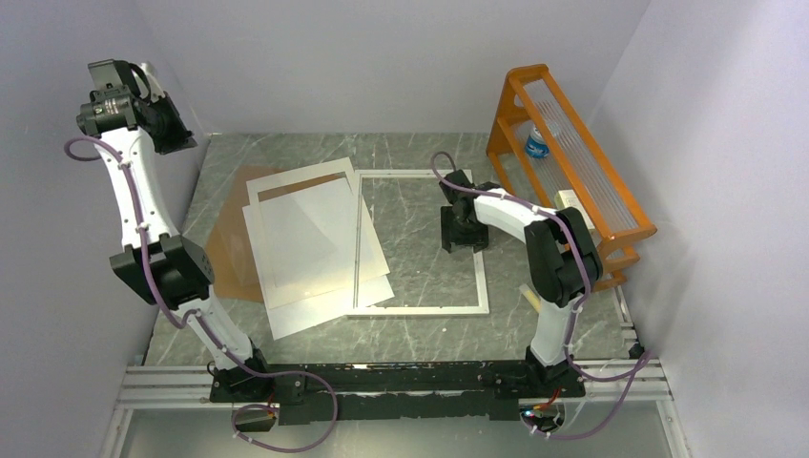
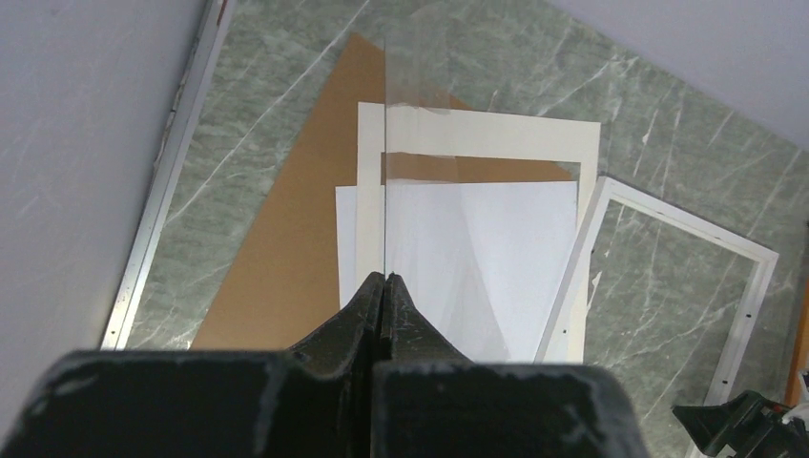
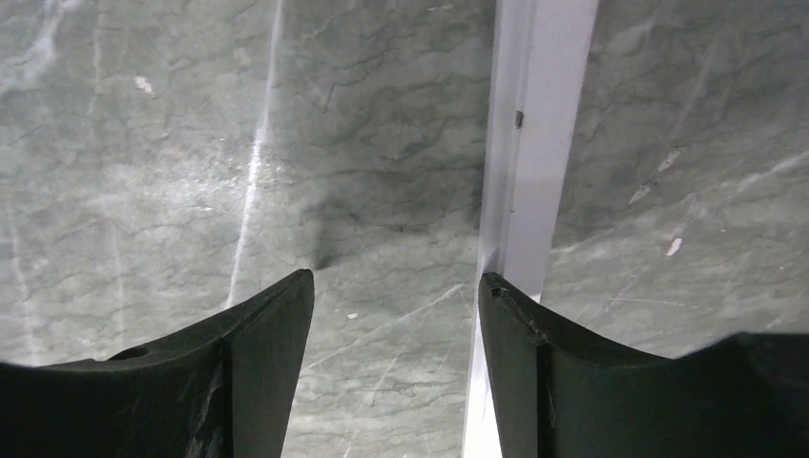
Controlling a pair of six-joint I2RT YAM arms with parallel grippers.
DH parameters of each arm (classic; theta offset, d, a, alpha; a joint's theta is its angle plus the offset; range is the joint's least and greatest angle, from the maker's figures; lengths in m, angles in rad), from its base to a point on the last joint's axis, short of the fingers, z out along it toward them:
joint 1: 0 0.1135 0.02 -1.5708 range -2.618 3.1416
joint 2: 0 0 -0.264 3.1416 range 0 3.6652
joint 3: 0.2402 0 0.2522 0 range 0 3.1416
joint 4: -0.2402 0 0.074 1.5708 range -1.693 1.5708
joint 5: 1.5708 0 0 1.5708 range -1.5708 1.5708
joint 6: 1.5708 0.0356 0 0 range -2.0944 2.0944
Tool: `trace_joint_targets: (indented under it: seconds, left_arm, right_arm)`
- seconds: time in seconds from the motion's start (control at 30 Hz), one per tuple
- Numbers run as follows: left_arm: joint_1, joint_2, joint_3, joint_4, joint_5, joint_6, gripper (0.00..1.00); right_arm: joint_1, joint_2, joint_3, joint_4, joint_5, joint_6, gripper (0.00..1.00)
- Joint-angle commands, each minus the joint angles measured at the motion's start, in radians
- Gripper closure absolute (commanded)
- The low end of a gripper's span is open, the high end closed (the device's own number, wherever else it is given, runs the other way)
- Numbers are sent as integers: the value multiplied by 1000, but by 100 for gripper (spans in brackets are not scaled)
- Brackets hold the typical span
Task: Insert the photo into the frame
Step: Move the photo frame to the center of the board.
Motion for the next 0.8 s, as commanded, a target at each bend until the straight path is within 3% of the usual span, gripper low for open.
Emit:
trace_joint_targets:
  seconds: [0.0,0.13,0.23,0.43,0.63,0.77]
  left_arm:
    - [5,-88,32,44,95,26,97]
    - [3,-128,-22,127,391,47,97]
    - [-13,-124,-20,140,525,46,97]
    - [-30,-175,-16,202,621,16,97]
    - [-32,-274,-75,398,779,-123,97]
    - [-31,-352,-119,534,807,-201,98]
  right_arm:
    - [11,-71,73,26,-108,-16,33]
    - [39,-93,177,41,-203,-3,32]
    - [42,-115,242,72,-275,20,27]
    - [43,-171,322,200,-395,66,17]
    - [42,-205,370,312,-455,94,10]
    - [42,-240,332,460,-492,130,7]
